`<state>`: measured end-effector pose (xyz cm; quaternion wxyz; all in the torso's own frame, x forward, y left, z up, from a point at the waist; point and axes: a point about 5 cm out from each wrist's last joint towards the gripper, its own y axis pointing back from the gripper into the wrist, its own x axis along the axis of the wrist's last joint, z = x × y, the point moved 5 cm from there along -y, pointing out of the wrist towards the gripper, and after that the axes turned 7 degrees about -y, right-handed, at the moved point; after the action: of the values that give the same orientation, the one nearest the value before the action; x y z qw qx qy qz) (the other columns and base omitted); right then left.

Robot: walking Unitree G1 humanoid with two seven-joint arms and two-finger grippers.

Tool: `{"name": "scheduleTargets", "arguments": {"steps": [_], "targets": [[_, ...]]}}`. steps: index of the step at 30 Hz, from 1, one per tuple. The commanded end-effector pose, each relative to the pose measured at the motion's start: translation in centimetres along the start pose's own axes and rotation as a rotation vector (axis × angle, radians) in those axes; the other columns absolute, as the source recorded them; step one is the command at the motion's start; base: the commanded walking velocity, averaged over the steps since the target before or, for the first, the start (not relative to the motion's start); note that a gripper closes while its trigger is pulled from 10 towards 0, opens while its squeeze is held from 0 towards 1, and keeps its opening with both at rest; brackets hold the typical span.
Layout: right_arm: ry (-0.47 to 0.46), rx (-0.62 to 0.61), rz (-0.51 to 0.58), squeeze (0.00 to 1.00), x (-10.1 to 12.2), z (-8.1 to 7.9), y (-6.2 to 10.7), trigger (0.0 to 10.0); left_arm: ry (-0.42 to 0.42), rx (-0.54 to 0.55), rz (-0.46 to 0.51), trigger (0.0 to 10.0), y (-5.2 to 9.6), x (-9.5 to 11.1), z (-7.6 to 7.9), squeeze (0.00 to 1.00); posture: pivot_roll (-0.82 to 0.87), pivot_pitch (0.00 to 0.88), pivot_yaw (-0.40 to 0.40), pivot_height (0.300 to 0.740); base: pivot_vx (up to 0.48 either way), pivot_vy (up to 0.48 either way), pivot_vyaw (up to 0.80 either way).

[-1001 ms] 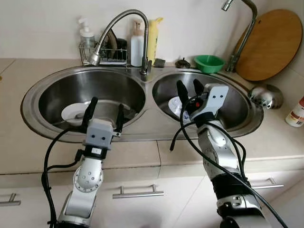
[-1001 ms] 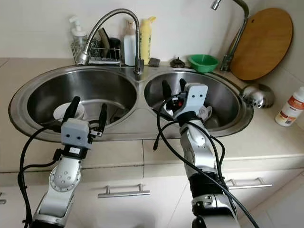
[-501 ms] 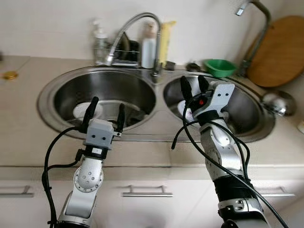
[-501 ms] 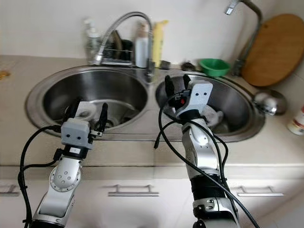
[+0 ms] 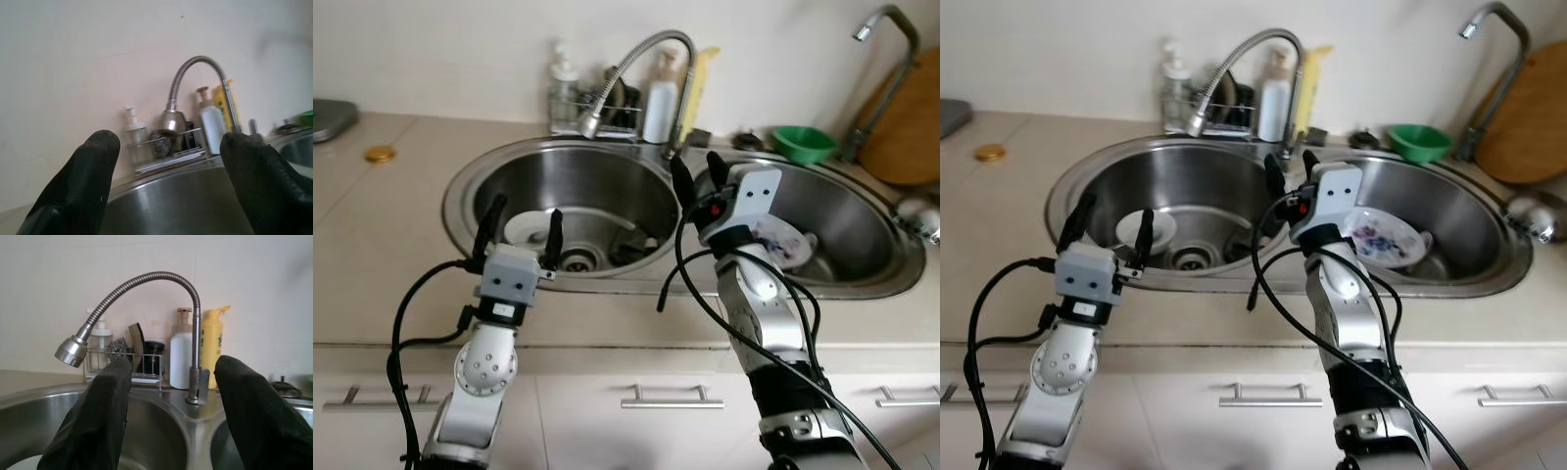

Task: Kitchen organization

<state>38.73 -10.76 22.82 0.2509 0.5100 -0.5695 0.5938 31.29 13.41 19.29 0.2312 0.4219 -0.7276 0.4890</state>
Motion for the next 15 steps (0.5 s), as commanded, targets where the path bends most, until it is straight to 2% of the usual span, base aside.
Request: {"name": "scheduleTargets", "arguments": {"steps": [1,15], "targets": [[0.014,0.028,0.028,0.00,0.75,-0.93,-0.35,10.0,-0.023,0.015,0.022,10.0,-0.14,0.39,-0.84,0.00,0.08,0.000,-0.083,0.740,0.000,0.439,0.00],[0.043,0.039,0.033,0.00,0.74,-1.33,0.16,10.0,-0.027,0.003,0.023,10.0,-0.16,0.44,-0.44,0.00,0.07,0.000,-0.081,0.740,0.000,0.440,0.00]]}}
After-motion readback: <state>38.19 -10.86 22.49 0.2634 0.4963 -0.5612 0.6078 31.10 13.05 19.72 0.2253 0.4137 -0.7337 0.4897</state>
